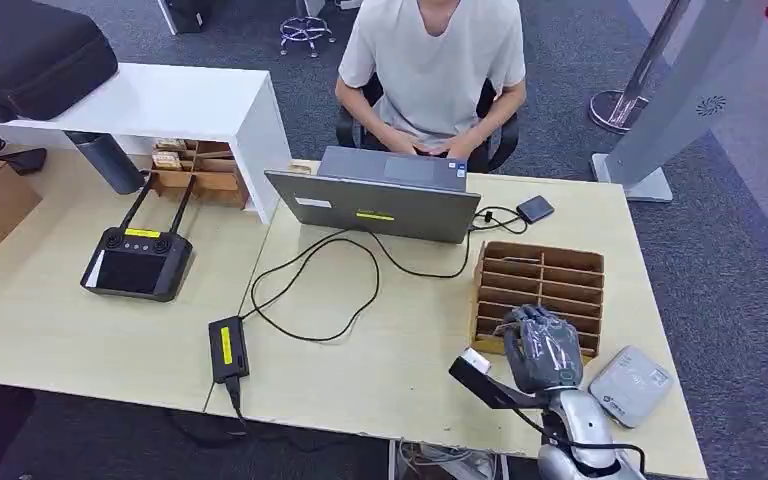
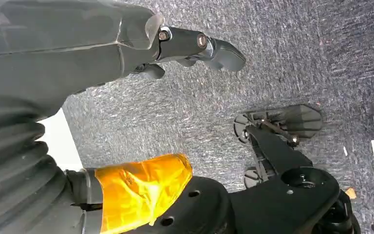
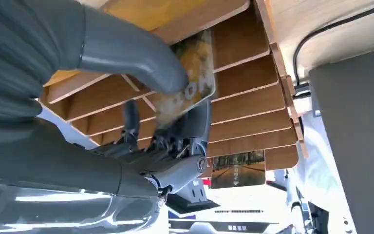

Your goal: Pass the card to the sensor for recognition and then transmit it.

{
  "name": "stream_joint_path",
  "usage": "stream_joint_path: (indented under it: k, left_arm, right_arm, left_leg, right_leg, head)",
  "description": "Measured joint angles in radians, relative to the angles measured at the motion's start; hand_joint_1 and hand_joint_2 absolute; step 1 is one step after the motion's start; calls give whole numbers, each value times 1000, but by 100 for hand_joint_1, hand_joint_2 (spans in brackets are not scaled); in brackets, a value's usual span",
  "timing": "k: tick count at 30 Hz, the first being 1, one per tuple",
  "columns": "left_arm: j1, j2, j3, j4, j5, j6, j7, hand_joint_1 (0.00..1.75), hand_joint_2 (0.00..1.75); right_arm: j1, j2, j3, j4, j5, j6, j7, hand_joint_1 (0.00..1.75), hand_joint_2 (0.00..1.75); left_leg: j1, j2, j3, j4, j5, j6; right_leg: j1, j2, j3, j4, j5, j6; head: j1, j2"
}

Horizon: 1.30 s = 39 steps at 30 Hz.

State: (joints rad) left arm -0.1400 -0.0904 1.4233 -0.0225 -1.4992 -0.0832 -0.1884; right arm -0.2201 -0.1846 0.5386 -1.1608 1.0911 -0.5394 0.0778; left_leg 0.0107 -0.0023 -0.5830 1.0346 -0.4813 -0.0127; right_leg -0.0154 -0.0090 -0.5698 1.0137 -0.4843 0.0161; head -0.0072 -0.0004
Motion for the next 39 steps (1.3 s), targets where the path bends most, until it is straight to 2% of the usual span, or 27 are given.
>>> stream_joint_path:
  k: [15,17,24,29,39]
  left_arm:
    - [-1,0,0,0,0,31,-15,0,175]
    - [-7,0,0,0,0,98,-62,0,175]
    - [-16,0,2,0,0,164,-96,0,175]
    - [-21,0,-7,0,0,169,-95,0,175]
    - [-26,0,-51,0,0,160,-87,0,175]
  right_arm:
    - [0,-3,-4,-7,-20,3,-9,175,175]
    - [4,-5,-11,-24,-21,5,-8,175,175]
    - [18,-10,-33,-57,5,3,6,175,175]
    - [-3,-20,-53,-100,45,4,14,175,175]
    - [-133,-52,-89,-189,75,35,20,175,175]
  left_leg:
    - [0,0,0,0,0,0]
    - [0,0,0,0,0,0]
    - [0,0,0,0,0,0]
    - [0,0,0,0,0,0]
    - [0,0,0,1,0,0]
  right_leg:
    - [0,0,0,0,0,0]
    - [0,0,0,0,0,0]
    - [0,0,0,0,0,0]
    - [0,0,0,0,0,0]
    - [0,0,0,0,1,0]
  head:
    - [0,0]
    - [0,0]
    - [0,0]
    - [0,0]
    - [0,0]
